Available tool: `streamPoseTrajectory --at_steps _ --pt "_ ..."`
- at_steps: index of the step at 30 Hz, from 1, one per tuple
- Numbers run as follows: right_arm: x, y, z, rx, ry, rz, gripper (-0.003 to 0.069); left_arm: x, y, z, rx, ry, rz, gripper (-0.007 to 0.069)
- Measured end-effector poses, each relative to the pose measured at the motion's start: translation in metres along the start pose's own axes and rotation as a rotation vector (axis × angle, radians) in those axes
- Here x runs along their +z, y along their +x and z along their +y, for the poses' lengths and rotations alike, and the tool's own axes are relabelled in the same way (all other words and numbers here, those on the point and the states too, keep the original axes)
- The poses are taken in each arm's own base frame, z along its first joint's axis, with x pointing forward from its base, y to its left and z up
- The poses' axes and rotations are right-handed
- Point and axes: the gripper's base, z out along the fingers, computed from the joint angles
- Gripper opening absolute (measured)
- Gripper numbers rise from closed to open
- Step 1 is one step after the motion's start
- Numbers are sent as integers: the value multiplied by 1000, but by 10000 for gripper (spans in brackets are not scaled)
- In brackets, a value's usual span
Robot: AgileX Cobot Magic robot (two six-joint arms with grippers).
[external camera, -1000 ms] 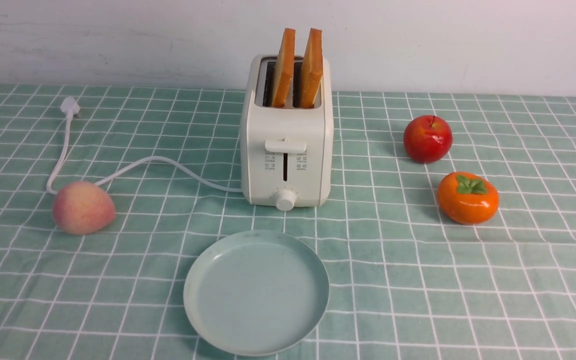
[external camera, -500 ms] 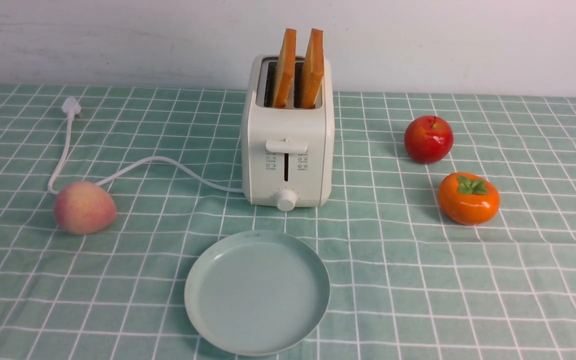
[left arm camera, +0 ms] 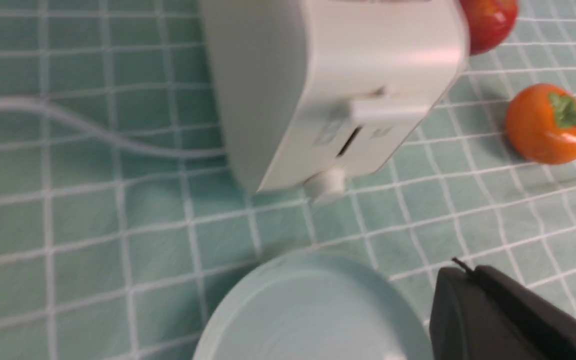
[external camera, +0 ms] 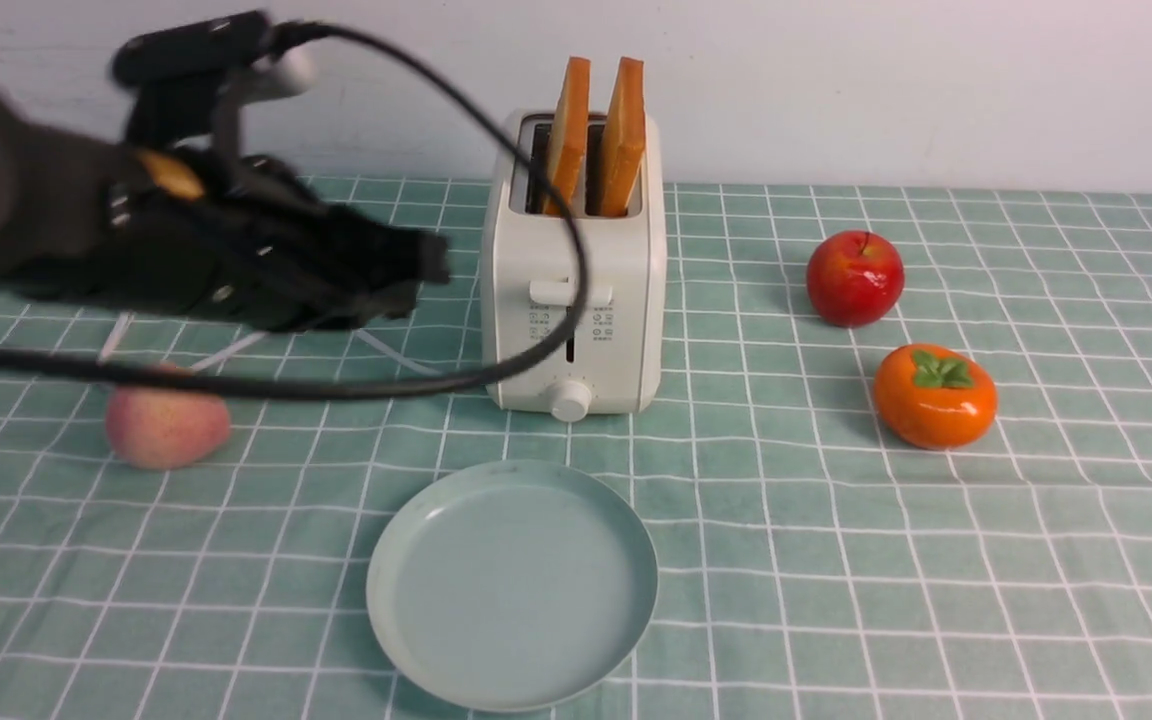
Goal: Take toasted bread from bread machine on blue coffee table place on plate.
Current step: 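Reach for a toast slice standing in the toaster with the left gripper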
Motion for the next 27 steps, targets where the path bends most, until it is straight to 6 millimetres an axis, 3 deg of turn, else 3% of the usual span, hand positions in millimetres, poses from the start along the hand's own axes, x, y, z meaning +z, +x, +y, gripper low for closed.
streamPoseTrajectory --at_steps 5,11,16,18,23,27 --pt "0 0 -1 -19 8 0 -16 46 -39 -15 27 32 -31 -14" --pt "0 -2 -1 -39 9 -21 -12 82 -70 -19 89 38 -105 12" --pt "0 -3 -1 -39 9 -34 -8 107 -78 -16 97 34 -164 152" --pt "0 -4 0 -36 5 -39 -8 124 -76 -11 92 23 -191 281" --pt "0 -4 0 -34 3 -42 -4 144 -69 -4 86 8 -200 454" --pt "0 -4 0 -33 2 -42 -1 150 -66 -2 85 4 -192 507"
